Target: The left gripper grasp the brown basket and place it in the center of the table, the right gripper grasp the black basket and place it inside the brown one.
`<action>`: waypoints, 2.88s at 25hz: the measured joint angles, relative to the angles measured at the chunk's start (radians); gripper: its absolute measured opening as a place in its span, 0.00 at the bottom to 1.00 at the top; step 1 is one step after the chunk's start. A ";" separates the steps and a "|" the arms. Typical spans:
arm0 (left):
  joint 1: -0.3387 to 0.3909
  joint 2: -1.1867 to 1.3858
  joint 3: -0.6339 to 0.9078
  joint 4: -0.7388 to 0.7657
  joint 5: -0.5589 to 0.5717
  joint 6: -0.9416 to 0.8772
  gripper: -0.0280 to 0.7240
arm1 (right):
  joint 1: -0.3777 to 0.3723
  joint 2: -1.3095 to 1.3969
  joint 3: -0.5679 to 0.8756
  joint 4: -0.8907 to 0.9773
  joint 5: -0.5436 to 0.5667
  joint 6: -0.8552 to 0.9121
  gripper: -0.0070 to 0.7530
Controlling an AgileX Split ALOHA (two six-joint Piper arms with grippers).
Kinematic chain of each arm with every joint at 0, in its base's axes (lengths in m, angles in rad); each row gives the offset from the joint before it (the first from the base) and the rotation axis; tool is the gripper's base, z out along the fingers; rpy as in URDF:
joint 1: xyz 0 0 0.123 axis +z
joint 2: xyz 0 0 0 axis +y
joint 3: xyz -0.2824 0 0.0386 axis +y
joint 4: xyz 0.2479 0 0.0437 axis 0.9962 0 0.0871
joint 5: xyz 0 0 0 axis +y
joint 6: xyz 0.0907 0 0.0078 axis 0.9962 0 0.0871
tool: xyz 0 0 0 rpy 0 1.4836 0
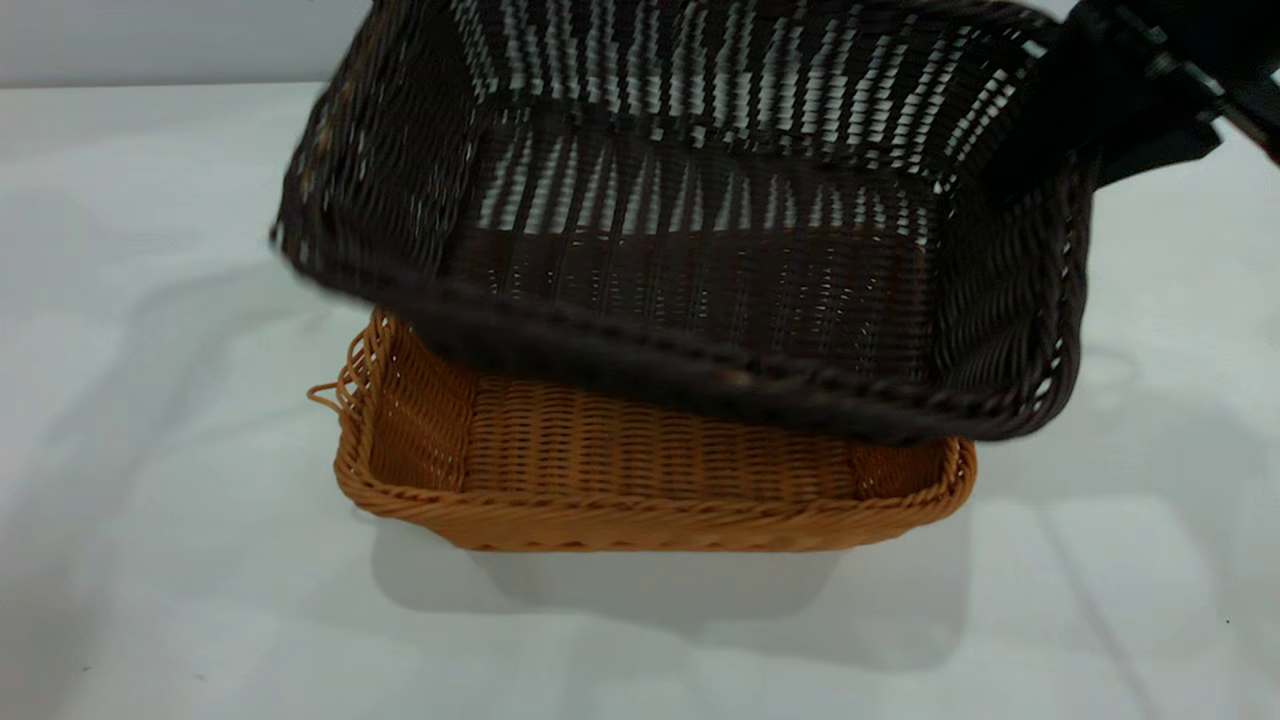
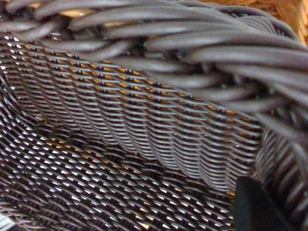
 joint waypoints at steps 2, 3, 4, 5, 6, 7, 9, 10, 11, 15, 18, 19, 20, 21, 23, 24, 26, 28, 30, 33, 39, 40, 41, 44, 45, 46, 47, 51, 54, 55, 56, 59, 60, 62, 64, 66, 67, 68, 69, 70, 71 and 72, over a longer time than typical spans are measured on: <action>0.000 0.000 0.000 0.000 0.000 0.001 0.73 | 0.017 0.003 0.000 -0.023 -0.020 0.011 0.11; 0.000 0.000 0.000 0.000 0.000 0.000 0.73 | 0.019 0.008 0.000 -0.028 -0.026 0.014 0.11; 0.000 0.000 0.000 0.000 0.000 0.000 0.73 | 0.021 0.015 0.000 -0.028 -0.030 0.016 0.11; 0.000 0.000 0.000 0.000 0.000 0.001 0.73 | 0.021 0.027 -0.001 -0.028 -0.034 0.017 0.11; 0.000 0.000 0.000 0.000 0.000 0.001 0.73 | 0.021 0.040 -0.002 -0.030 -0.039 0.017 0.11; -0.001 0.000 0.000 -0.002 0.000 0.001 0.73 | 0.023 0.051 -0.002 -0.032 -0.042 0.017 0.11; -0.001 0.000 0.000 -0.002 0.000 0.001 0.73 | 0.033 0.071 -0.003 -0.032 -0.051 0.016 0.11; -0.001 0.000 0.000 -0.003 0.000 0.001 0.73 | 0.043 0.076 -0.006 -0.033 -0.057 0.014 0.11; -0.001 0.000 0.000 -0.003 0.000 0.001 0.73 | 0.053 0.079 -0.006 -0.035 -0.064 0.012 0.11; -0.002 0.000 0.000 -0.004 0.000 0.001 0.73 | 0.086 0.079 -0.006 -0.037 -0.093 0.005 0.11; -0.002 0.002 0.000 -0.006 0.000 0.002 0.73 | 0.091 0.083 -0.007 -0.037 -0.110 0.002 0.11; -0.002 0.006 0.000 -0.007 0.000 0.002 0.73 | 0.091 0.091 -0.007 -0.038 -0.116 0.002 0.11; -0.002 0.011 0.000 -0.007 0.000 0.002 0.73 | 0.091 0.100 -0.007 -0.039 -0.121 0.002 0.11; -0.002 0.016 0.000 -0.007 0.000 0.002 0.73 | 0.091 0.108 -0.007 -0.035 -0.122 0.003 0.11; -0.002 0.022 0.000 -0.007 0.000 0.002 0.73 | 0.091 0.127 -0.009 -0.029 -0.134 0.002 0.11; -0.002 0.023 0.000 -0.007 0.000 0.002 0.73 | 0.091 0.134 -0.009 -0.028 -0.137 0.002 0.12; -0.002 0.023 0.000 -0.007 0.000 0.002 0.73 | 0.091 0.142 -0.009 -0.026 -0.150 0.002 0.12; -0.002 0.023 0.000 -0.007 0.000 0.002 0.73 | 0.091 0.144 -0.009 -0.024 -0.159 0.002 0.15; -0.002 0.023 0.000 -0.007 0.000 0.003 0.73 | 0.091 0.145 -0.009 -0.023 -0.169 0.001 0.20; -0.002 0.023 0.000 -0.007 0.000 0.008 0.73 | 0.091 0.145 -0.009 -0.020 -0.181 -0.002 0.35; -0.002 0.020 0.000 -0.006 0.000 0.013 0.73 | 0.089 0.144 -0.009 -0.019 -0.188 -0.042 0.69; -0.002 0.016 0.000 -0.006 0.000 0.016 0.73 | 0.087 0.138 -0.009 -0.020 -0.188 -0.056 0.72; -0.002 0.008 0.000 -0.006 0.000 0.023 0.73 | 0.083 0.128 -0.009 -0.022 -0.188 -0.072 0.75; -0.002 -0.040 0.000 -0.003 0.002 0.036 0.73 | 0.051 0.065 -0.009 -0.024 -0.186 -0.098 0.78; -0.002 -0.064 0.000 -0.003 0.002 0.037 0.73 | 0.038 0.029 -0.009 -0.027 -0.186 -0.100 0.78; -0.002 -0.091 0.000 0.001 0.003 0.038 0.73 | 0.022 -0.012 -0.009 -0.030 -0.185 -0.103 0.78; -0.002 -0.114 0.000 0.009 0.003 0.038 0.73 | 0.006 -0.052 -0.009 -0.039 -0.183 -0.103 0.78; -0.002 -0.237 0.000 0.101 0.011 0.021 0.73 | -0.044 -0.269 -0.009 -0.080 -0.154 -0.107 0.78; -0.001 -0.337 0.000 0.167 0.042 -0.051 0.73 | -0.048 -0.445 -0.009 -0.105 -0.128 -0.107 0.78; -0.001 -0.372 0.000 0.190 0.059 -0.084 0.73 | -0.048 -0.505 -0.009 -0.108 -0.112 -0.108 0.78; -0.001 -0.406 0.000 0.215 0.079 -0.119 0.73 | -0.048 -0.564 -0.009 -0.109 -0.088 -0.108 0.78; -0.001 -0.501 0.000 0.287 0.173 -0.224 0.73 | -0.048 -0.720 -0.008 -0.138 0.007 -0.107 0.78; -0.001 -0.534 0.000 0.312 0.217 -0.268 0.73 | -0.048 -0.774 -0.006 -0.149 0.039 -0.107 0.78; -0.001 -0.596 0.000 0.352 0.292 -0.349 0.73 | -0.048 -0.872 0.000 -0.158 0.111 -0.107 0.78; -0.001 -0.661 0.000 0.393 0.344 -0.442 0.73 | -0.048 -0.970 0.020 -0.163 0.159 -0.107 0.78; -0.001 -0.714 0.000 0.433 0.379 -0.552 0.73 | -0.048 -1.074 0.046 -0.170 0.196 -0.107 0.78; -0.001 -0.738 0.000 0.454 0.401 -0.599 0.73 | -0.048 -1.124 0.060 -0.177 0.211 -0.107 0.78; -0.001 -0.758 0.000 0.476 0.425 -0.630 0.73 | -0.048 -1.164 0.077 -0.183 0.223 -0.107 0.78; -0.001 -0.773 0.000 0.492 0.462 -0.659 0.73 | -0.048 -1.209 0.092 -0.188 0.232 -0.107 0.78; -0.001 -0.790 0.000 0.506 0.506 -0.677 0.73 | -0.048 -1.252 0.113 -0.190 0.238 -0.106 0.78; -0.001 -0.807 0.002 0.517 0.519 -0.688 0.73 | -0.048 -1.292 0.133 -0.191 0.242 -0.103 0.78; -0.001 -0.822 0.002 0.523 0.519 -0.692 0.73 | -0.048 -1.323 0.155 -0.194 0.246 -0.096 0.78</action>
